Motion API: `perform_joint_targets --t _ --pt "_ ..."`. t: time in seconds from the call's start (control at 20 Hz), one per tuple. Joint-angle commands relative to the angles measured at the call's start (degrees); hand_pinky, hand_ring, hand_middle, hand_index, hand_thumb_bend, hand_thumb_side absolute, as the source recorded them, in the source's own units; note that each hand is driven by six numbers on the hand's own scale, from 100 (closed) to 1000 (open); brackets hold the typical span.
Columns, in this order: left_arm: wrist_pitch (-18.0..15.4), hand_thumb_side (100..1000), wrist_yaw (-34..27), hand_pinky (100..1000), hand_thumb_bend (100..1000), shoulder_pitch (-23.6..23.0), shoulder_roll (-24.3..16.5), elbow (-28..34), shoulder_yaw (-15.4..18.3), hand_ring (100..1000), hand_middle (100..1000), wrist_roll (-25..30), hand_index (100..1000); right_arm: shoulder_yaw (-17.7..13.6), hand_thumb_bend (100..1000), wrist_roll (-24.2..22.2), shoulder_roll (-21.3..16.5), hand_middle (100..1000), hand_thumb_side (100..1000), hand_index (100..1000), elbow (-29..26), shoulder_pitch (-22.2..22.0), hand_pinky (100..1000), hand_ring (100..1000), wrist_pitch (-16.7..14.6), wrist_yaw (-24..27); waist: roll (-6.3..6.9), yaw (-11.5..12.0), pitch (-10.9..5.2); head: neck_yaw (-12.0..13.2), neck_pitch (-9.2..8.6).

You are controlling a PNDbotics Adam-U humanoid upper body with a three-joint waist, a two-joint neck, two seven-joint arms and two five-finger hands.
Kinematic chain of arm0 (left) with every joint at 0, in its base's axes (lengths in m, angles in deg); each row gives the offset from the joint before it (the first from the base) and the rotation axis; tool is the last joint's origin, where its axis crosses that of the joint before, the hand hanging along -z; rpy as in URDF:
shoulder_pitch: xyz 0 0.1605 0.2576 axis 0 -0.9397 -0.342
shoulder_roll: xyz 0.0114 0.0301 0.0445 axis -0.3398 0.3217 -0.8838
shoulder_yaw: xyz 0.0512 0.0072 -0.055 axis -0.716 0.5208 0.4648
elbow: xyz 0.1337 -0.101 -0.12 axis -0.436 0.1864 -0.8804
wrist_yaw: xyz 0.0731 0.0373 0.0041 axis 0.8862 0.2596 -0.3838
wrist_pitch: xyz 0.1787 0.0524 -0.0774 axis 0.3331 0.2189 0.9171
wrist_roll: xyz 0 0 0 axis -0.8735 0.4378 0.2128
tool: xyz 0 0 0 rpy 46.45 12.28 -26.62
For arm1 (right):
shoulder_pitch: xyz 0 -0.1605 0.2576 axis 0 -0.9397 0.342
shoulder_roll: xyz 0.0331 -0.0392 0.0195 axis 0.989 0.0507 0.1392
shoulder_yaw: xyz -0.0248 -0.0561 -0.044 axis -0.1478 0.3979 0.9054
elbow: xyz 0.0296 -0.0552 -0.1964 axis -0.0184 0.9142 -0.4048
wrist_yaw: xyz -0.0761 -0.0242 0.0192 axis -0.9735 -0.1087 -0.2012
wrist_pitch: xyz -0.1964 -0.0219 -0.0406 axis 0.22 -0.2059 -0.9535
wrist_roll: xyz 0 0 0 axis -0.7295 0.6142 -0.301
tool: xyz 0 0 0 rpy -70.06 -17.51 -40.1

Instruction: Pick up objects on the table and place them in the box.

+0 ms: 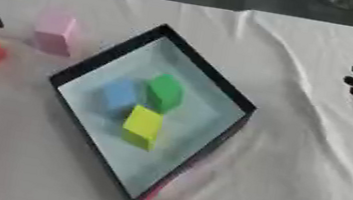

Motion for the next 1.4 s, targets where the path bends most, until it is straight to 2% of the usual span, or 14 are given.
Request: perform_joint_targets --t 0.05,0.4,0.5,0.6,0.7,0.85,0.95,1.1,1.25,1.4 --pt "1.2 100 1.1 845 642 1.6 -1.7 1.1 0.8 856 785 0.9 826 -0.5 100 -0.3 -1.0 744 638 796 -0.4 0.5 895 758 -0.1 -0.2 -0.35 -0.1 -0.22 0.2 -0.70" --pt "0.9 100 3.0 834 650 1.6 -1.4 -0.1 1.5 844 759 0.4 799 -0.7 100 0.0 -1.0 744 655 796 -0.3 0.3 895 758 -0.2 -0.2 -0.34 -0.3 -0.16 0.3 -0.77" --pt "0.5 100 3.0 817 657 1.6 -1.4 -0.1 1.4 817 730 0.6 778 -0.7 100 0.0 -1.0 744 658 796 -0.3 0.3 896 758 -0.2 -0.2 -0.33 -0.3 -0.15 0.3 -0.71" --pt "0.3 100 3.2 790 660 1.6 -1.4 0.0 1.4 769 664 0.6 732 -0.7 100 0.0 -0.9 744 658 797 -0.2 0.3 896 758 -0.2 -0.1 -0.32 -0.3 -0.17 0.3 -0.67" --pt "0.1 100 3.4 743 653 1.7 -1.5 0.4 1.3 688 569 0.0 638 -0.7 100 0.0 -1.0 744 659 797 -0.2 0.3 897 758 -0.3 -0.1 -0.31 -0.4 -0.21 0.2 -0.61" --pt "-0.3 100 3.9 641 628 1.8 -1.7 2.1 1.4 525 432 -4.2 473 -0.7 100 -0.1 -1.1 745 663 798 -0.2 0.1 897 759 -0.3 -0.1 -0.29 -0.4 -0.29 0.2 -0.45" --pt "-0.6 100 2.4 635 623 2.0 -2.2 5.2 1.1 508 416 -7.0 454 -0.8 100 -0.1 -1.2 744 660 798 -0.3 0.0 897 759 -0.4 -0.1 -0.25 -0.4 -0.35 0.2 -0.27" --pt "-2.1 100 -2.7 634 615 3.1 -3.6 14.4 -1.1 508 415 -7.7 452 -0.9 100 -0.2 -1.7 744 654 798 -0.7 -0.1 898 758 -0.5 0.1 -0.19 -0.4 -0.60 0.2 0.12" --pt "-1.4 100 -12.5 637 611 5.1 -3.0 24.3 -4.3 508 414 -4.5 451 -1.0 100 -0.4 -2.2 745 645 799 -1.1 0.2 898 759 -0.5 0.3 -0.07 -0.3 -1.06 0.2 0.53" --pt "0.2 100 -19.1 645 615 8.0 0.6 31.5 -8.7 523 429 1.4 468 -0.8 100 -0.6 -2.4 748 641 800 -1.5 1.0 898 762 -0.4 0.6 -0.06 -0.2 -1.76 -0.2 0.72"
